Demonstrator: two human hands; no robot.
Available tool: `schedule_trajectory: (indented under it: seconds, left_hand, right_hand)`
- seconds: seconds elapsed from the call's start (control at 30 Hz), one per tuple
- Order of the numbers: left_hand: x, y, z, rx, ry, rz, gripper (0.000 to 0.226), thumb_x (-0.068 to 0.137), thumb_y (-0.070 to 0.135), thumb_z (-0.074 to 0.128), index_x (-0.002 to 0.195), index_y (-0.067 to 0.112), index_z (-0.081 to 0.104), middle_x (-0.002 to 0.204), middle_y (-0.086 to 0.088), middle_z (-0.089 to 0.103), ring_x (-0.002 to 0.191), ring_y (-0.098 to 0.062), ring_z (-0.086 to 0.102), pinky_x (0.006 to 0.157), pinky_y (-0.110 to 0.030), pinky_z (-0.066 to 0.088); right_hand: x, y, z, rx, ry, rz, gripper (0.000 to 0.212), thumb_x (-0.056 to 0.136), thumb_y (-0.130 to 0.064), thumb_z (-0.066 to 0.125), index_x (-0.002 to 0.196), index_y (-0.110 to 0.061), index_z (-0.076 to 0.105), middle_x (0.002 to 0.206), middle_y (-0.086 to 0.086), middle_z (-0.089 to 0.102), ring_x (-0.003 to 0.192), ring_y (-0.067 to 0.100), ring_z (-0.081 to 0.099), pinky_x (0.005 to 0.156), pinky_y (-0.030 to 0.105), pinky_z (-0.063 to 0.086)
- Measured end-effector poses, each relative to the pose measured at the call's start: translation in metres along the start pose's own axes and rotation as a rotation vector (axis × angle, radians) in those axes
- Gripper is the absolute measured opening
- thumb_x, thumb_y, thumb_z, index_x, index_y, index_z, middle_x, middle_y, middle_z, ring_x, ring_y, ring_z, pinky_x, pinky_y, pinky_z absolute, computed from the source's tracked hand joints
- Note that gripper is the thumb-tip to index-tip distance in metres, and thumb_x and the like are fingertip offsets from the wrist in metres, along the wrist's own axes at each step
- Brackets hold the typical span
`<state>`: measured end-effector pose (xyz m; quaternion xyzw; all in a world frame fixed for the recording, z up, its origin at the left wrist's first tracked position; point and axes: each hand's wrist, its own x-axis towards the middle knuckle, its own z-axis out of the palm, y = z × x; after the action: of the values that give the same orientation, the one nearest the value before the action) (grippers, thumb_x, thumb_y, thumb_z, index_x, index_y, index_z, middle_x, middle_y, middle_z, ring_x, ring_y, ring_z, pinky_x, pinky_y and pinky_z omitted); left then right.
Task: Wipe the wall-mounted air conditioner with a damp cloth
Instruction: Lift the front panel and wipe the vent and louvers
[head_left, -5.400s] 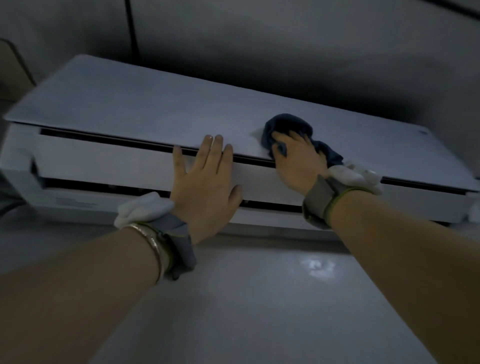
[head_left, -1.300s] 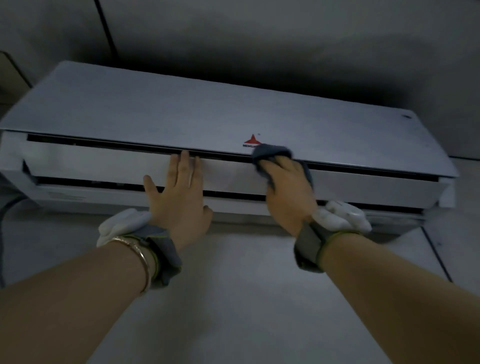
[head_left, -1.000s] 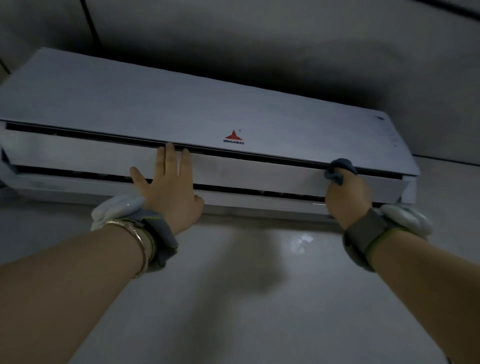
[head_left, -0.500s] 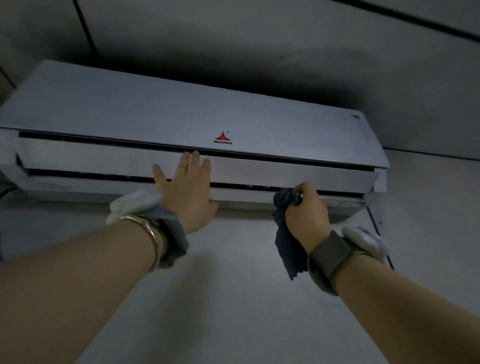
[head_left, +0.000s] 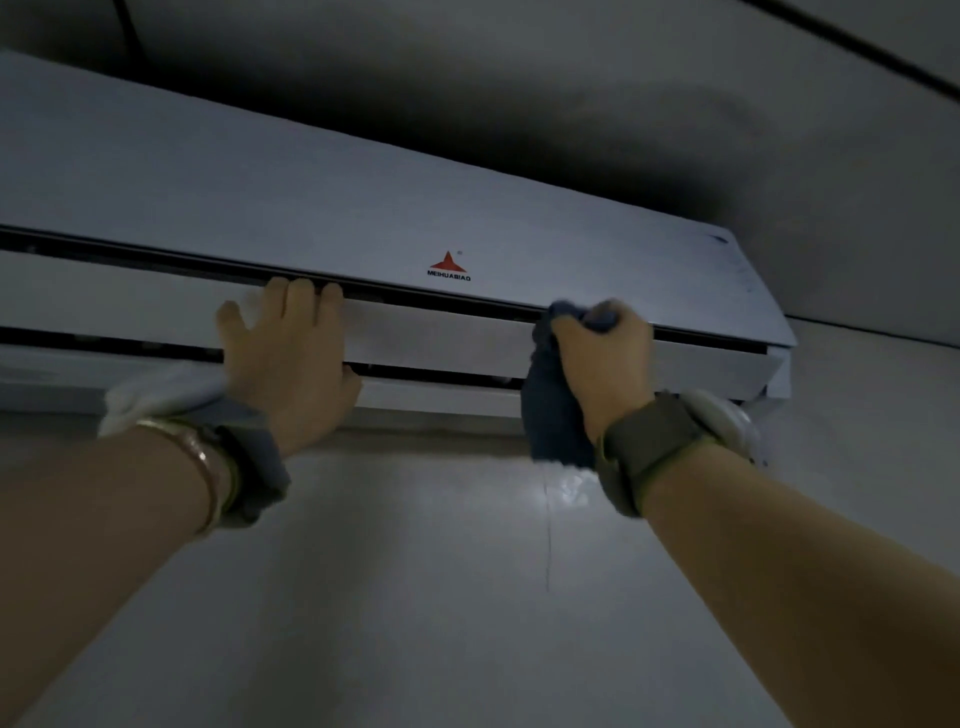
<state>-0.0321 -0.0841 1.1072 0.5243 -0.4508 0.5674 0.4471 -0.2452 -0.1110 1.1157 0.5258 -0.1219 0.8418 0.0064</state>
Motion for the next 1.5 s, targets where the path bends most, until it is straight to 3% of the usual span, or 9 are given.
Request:
schedule_trajectory:
  seconds: [0.13, 0.23, 0.47, 0.6, 0.73, 0.97, 1.1, 1.3, 1.5]
  left_hand:
    - [-0.012, -0.013, 0.025, 0.007, 0.185, 0.085, 0.074, 0.067, 0.015, 0.072, 0.131, -0.003, 0.040, 0.126, -0.029, 0.049, 0.120, -0.041, 0.045, 0.092, -0.066, 0.033]
    - [-0.021, -0.015, 0.038, 0.047, 0.230, 0.084, 0.076, 0.063, 0.016, 0.072, 0.129, -0.004, 0.041, 0.123, -0.030, 0.051, 0.118, -0.044, 0.048, 0.089, -0.069, 0.034]
    - [-0.034, 0.044, 0.049, 0.027, 0.097, 0.183, 0.092, 0.050, 0.022, 0.084, 0.128, -0.010, 0.046, 0.128, -0.035, 0.052, 0.122, -0.050, 0.045, 0.093, -0.077, 0.027]
    - [-0.022, 0.115, 0.050, -0.063, -0.009, 0.262, 0.086, 0.083, 0.038, 0.052, 0.146, 0.006, 0.004, 0.156, -0.017, 0.009, 0.144, -0.033, 0.005, 0.109, -0.066, 0.006]
    - [-0.012, 0.171, 0.059, -0.110, -0.005, 0.247, 0.074, 0.087, 0.037, 0.043, 0.146, 0.011, 0.006, 0.154, -0.014, 0.015, 0.143, -0.031, 0.008, 0.105, -0.072, 0.002]
    - [-0.009, 0.188, 0.080, 0.031, 0.255, 0.214, 0.036, 0.061, 0.015, 0.068, 0.094, 0.004, 0.063, 0.086, -0.018, 0.064, 0.087, -0.033, 0.064, 0.084, -0.077, 0.035]
    - [-0.005, 0.188, 0.091, 0.021, 0.365, 0.249, 0.031, 0.061, 0.010, 0.066, 0.090, 0.001, 0.060, 0.079, -0.019, 0.061, 0.077, -0.034, 0.062, 0.082, -0.076, 0.039]
    - [0.000, 0.186, 0.100, 0.012, 0.448, 0.256, 0.033, 0.060, 0.008, 0.067, 0.091, -0.001, 0.059, 0.077, -0.020, 0.058, 0.074, -0.035, 0.060, 0.080, -0.075, 0.040]
    - [-0.001, 0.187, 0.101, -0.011, 0.485, 0.238, 0.031, 0.061, 0.006, 0.065, 0.090, -0.002, 0.058, 0.078, -0.021, 0.058, 0.074, -0.035, 0.060, 0.080, -0.076, 0.039]
  right_hand:
    - [0.034, -0.005, 0.012, 0.056, 0.195, -0.174, 0.025, 0.080, 0.003, 0.050, 0.073, -0.020, 0.041, 0.078, 0.010, 0.050, 0.076, 0.022, 0.049, 0.069, 0.032, 0.043]
    - [0.044, 0.022, 0.005, -0.412, 0.124, -0.240, 0.016, 0.081, 0.003, 0.049, 0.092, -0.006, 0.058, 0.108, 0.019, 0.057, 0.083, 0.024, 0.051, 0.069, 0.024, 0.035]
    - [0.013, 0.083, -0.024, -0.841, -0.061, -0.488, 0.040, 0.085, -0.038, 0.049, 0.105, -0.006, 0.062, 0.115, 0.018, 0.059, 0.109, 0.036, 0.050, 0.093, 0.041, 0.042]
    - [0.027, 0.090, -0.052, -0.888, -0.275, -0.589, 0.036, 0.090, -0.021, 0.045, 0.122, -0.006, 0.052, 0.124, 0.017, 0.055, 0.112, 0.037, 0.049, 0.092, 0.042, 0.044]
    - [0.063, 0.102, -0.097, -0.941, -0.226, -0.422, 0.028, 0.090, -0.018, 0.040, 0.112, -0.009, 0.055, 0.112, 0.016, 0.057, 0.100, 0.036, 0.051, 0.079, 0.036, 0.043]
    - [0.108, 0.138, -0.170, -1.080, -0.036, -0.166, 0.029, 0.088, -0.010, 0.041, 0.113, -0.008, 0.056, 0.120, 0.018, 0.058, 0.103, 0.038, 0.054, 0.085, 0.039, 0.047]
    - [0.124, 0.142, -0.169, -0.703, 0.231, -0.098, 0.038, 0.086, -0.002, 0.041, 0.123, -0.007, 0.051, 0.122, 0.021, 0.058, 0.105, 0.038, 0.056, 0.086, 0.040, 0.047]
    - [0.123, 0.161, -0.172, -0.590, 0.235, 0.040, 0.043, 0.089, -0.002, 0.037, 0.131, -0.008, 0.046, 0.134, 0.019, 0.051, 0.119, 0.037, 0.050, 0.105, 0.040, 0.040]
    - [0.117, 0.161, -0.180, -0.607, 0.203, 0.251, 0.032, 0.091, -0.003, 0.037, 0.116, 0.005, 0.055, 0.123, 0.026, 0.058, 0.112, 0.038, 0.054, 0.094, 0.042, 0.043]
